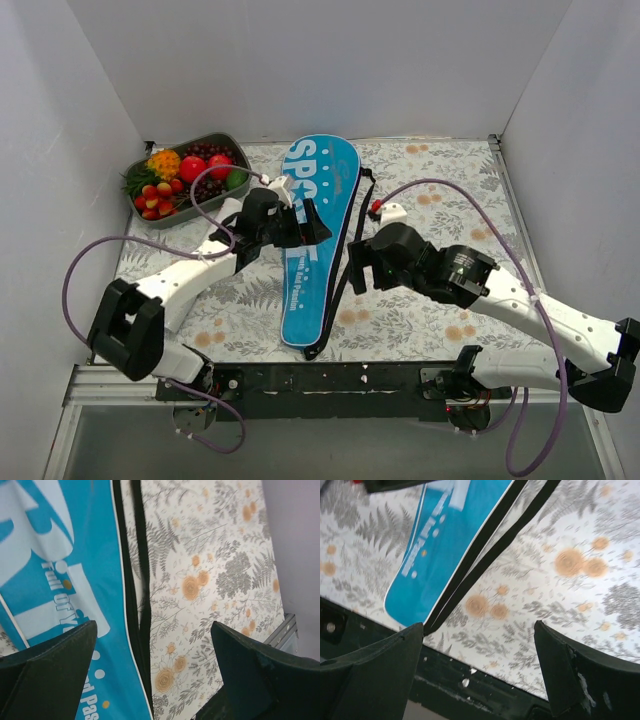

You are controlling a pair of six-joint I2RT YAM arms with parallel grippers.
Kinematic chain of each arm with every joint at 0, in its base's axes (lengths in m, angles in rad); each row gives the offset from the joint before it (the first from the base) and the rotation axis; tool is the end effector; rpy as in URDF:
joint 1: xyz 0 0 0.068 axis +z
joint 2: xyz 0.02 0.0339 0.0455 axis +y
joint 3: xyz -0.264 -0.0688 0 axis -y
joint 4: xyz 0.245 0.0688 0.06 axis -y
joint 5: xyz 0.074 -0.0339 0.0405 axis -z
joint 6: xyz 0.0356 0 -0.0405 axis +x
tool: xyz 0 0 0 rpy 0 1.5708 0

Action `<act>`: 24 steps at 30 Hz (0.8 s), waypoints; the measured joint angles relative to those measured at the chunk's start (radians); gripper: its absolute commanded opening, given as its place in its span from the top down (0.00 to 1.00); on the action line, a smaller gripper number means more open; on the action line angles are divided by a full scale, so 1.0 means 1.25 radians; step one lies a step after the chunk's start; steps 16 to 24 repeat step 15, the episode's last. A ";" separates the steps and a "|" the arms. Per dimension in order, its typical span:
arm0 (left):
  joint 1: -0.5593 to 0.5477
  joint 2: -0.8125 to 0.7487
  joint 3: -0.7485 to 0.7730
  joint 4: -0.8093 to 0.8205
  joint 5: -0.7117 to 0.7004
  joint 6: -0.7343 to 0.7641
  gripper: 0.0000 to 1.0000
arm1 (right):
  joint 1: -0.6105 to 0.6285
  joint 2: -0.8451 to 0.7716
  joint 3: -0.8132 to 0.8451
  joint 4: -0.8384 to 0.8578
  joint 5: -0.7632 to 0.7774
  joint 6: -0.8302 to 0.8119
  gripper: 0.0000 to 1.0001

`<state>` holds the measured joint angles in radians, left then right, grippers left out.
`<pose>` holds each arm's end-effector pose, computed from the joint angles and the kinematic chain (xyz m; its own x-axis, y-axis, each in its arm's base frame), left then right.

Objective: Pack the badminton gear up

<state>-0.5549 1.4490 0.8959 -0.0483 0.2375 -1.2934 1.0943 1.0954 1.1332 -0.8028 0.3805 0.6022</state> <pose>0.2654 -0.1744 0.2364 -0.7828 -0.6146 -0.0978 -0.2771 0.4849 -0.8295 0.1122 0.1885 0.3433 -0.6595 -0.1311 -0.7402 -0.3987 0.8957 0.1967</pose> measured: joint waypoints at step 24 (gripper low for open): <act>0.000 -0.343 0.122 -0.225 -0.101 0.181 0.02 | -0.344 0.056 0.103 -0.034 0.055 -0.193 0.02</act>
